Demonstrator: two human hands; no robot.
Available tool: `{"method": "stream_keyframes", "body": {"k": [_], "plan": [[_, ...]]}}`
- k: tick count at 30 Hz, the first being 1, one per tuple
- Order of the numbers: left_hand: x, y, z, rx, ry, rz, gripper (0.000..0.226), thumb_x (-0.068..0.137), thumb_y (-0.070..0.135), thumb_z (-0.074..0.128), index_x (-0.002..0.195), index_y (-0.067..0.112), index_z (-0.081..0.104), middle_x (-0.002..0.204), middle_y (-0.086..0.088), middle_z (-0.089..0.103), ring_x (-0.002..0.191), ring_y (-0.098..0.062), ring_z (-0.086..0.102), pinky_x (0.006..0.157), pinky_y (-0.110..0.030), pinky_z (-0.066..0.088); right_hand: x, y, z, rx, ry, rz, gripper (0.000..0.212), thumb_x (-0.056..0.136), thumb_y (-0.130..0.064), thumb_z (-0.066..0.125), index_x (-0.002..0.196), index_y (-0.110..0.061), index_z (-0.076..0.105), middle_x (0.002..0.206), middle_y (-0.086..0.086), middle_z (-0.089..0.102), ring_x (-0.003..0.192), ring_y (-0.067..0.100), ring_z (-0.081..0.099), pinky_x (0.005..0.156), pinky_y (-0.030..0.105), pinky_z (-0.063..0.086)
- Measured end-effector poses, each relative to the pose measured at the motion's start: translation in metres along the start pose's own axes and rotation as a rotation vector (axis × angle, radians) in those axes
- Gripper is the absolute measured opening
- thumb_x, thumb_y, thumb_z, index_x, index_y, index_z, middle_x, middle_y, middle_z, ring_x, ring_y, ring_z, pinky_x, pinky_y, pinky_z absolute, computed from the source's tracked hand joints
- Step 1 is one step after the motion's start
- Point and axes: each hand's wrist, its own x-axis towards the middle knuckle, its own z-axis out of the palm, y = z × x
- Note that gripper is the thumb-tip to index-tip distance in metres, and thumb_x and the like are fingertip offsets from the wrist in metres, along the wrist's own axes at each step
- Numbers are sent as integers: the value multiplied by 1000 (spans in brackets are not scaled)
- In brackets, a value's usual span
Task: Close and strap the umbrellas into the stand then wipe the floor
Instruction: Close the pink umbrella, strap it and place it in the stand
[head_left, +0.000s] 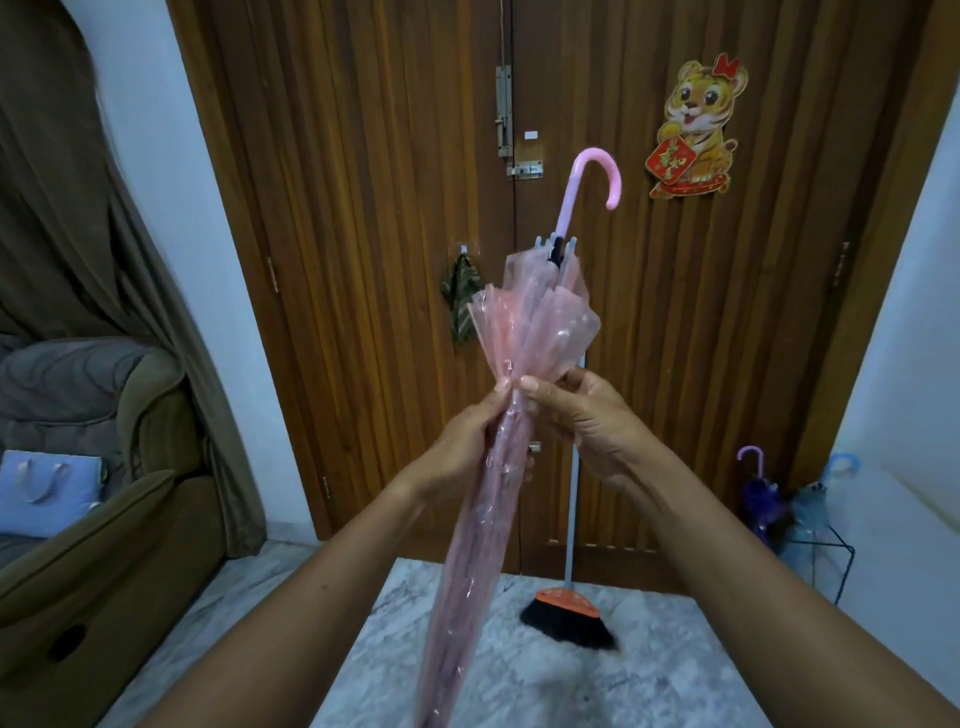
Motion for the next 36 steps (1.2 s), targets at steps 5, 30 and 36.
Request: {"method": "stream_keyframes", "body": {"k": [5,30,36], "plan": [[44,-5,8,18,137,166,36,105,33,44,125,9,61,100,-2,74,80,-11,71,66,-18,52,15,3,-40,-124,103,-46,49,75,-19,84,120,-17,64,108,-2,77,100,12,74,84,30,57],[425,-109,100,-442,-373,-196,42,89,41,60,124,18,66,124,-9,67,112,-28,64,95,-39,53,172,35,-307,-757,575,-52,39,78,-17,85,115,-12,72,107,-2,76,98,11,72,93,34,58],[484,-120,170,-304,-567,-50,31,95,22,64,121,5,66,97,-2,76,80,-8,70,76,-23,54,166,47,-377,-872,813,-17,40,73,-16,88,111,-15,75,102,-1,77,91,16,74,86,45,60]]}}
